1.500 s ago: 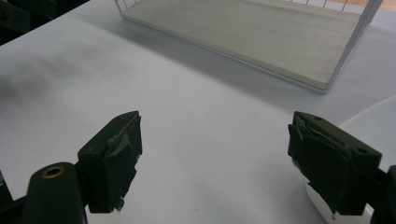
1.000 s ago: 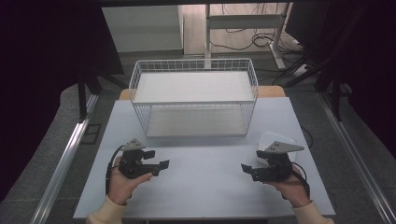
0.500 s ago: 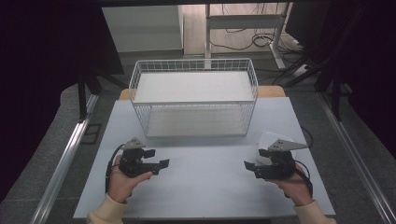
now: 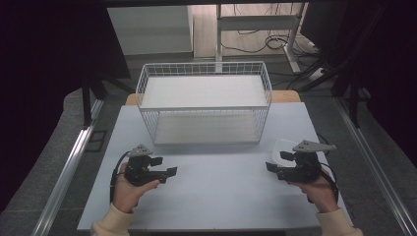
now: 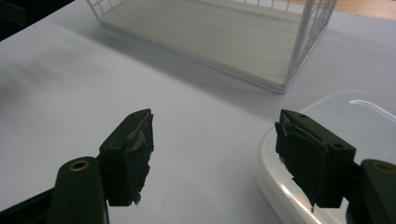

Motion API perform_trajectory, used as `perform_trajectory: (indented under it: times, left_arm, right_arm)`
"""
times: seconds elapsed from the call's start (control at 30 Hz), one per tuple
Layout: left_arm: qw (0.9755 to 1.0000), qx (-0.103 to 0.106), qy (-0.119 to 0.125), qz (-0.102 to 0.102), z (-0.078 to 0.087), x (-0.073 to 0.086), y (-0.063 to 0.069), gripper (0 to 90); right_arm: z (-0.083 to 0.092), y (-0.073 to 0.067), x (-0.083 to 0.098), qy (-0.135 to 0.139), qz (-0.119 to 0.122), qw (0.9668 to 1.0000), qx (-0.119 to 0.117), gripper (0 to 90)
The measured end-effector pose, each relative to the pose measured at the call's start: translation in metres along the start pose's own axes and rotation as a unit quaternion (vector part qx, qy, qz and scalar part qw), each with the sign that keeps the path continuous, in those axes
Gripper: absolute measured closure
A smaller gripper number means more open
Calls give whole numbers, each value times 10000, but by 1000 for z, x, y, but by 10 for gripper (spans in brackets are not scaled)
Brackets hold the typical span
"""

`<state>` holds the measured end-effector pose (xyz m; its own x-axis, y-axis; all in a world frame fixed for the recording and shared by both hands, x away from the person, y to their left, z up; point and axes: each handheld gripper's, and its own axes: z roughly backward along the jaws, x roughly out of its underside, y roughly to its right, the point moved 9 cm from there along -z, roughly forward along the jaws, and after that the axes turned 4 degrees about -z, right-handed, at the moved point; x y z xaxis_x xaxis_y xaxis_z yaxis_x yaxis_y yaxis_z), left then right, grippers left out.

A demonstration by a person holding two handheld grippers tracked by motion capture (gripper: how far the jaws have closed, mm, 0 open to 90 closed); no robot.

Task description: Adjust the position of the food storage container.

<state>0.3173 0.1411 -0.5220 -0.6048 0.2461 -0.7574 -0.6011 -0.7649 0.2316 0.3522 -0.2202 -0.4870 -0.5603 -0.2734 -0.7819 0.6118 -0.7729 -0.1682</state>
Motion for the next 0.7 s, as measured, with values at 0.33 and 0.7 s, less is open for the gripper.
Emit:
perform_trajectory:
  times: [0.33, 0.7]
  left_arm:
    - [10000, 3, 1, -23, 0, -1, 0, 255]
    - [10000, 33, -51, -17, -2, 1, 0, 253]
  right_arm:
    - [11, 34, -19, -71, -143, 9997, 198, 374]
    - [6, 84, -45, -469, -319, 9964, 626, 479]
